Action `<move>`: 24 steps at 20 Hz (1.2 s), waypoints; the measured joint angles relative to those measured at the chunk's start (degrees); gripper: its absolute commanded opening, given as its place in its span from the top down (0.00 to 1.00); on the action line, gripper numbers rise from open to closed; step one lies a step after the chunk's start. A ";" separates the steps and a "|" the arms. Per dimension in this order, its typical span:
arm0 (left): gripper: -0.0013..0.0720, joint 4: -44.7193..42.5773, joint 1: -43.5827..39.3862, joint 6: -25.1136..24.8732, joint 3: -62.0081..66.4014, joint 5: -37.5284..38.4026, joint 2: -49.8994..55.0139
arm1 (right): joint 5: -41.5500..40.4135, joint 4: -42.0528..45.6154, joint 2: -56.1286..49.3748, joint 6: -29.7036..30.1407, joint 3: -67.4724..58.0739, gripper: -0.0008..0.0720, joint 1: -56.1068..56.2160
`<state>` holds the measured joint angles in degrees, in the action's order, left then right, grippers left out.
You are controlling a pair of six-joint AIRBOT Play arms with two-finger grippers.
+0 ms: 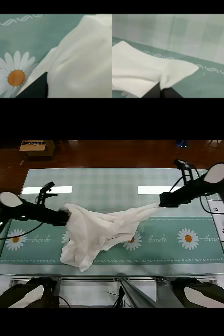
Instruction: Fold the shirts.
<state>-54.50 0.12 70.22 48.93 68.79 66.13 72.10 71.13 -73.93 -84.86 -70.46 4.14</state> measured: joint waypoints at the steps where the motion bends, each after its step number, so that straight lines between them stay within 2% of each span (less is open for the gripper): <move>1: 0.52 0.09 0.13 -0.04 0.13 -1.33 3.02 | -1.57 0.00 -1.36 -0.31 0.09 0.96 0.22; 2: 0.44 -0.02 0.28 0.13 0.50 -2.01 5.68 | -2.91 -0.02 -2.40 -0.61 0.13 0.96 0.48; 5: 0.43 -0.04 2.05 0.57 3.85 -0.11 10.27 | -5.75 -0.11 -4.15 -0.70 0.17 0.96 0.79; 8: 0.42 -0.31 7.06 1.62 11.06 7.26 10.91 | -6.40 -0.13 -4.79 0.15 0.20 0.96 0.94; 11: 0.15 -0.76 12.11 3.98 14.82 14.78 7.32 | -5.99 -0.11 -5.07 0.68 0.22 0.96 0.98; 15: 0.12 -0.94 13.51 6.43 7.78 20.65 -2.56 | -5.09 -0.09 -5.14 1.25 0.22 0.96 1.01; 16: 0.09 -0.98 13.00 6.86 4.68 21.31 -4.92 | -4.92 -0.09 -5.14 1.29 0.22 0.96 1.01; 19: 0.09 -0.44 9.92 8.37 -5.33 22.12 -10.91 | -4.72 -0.07 -5.14 1.92 0.22 0.96 1.01; 24: 0.09 0.33 1.73 10.73 -17.73 17.31 -14.36 | -3.98 -0.07 -5.14 2.82 0.22 0.96 1.01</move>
<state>-54.17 1.85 80.95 31.20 86.11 51.77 68.12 71.07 -79.07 -82.04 -70.24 5.15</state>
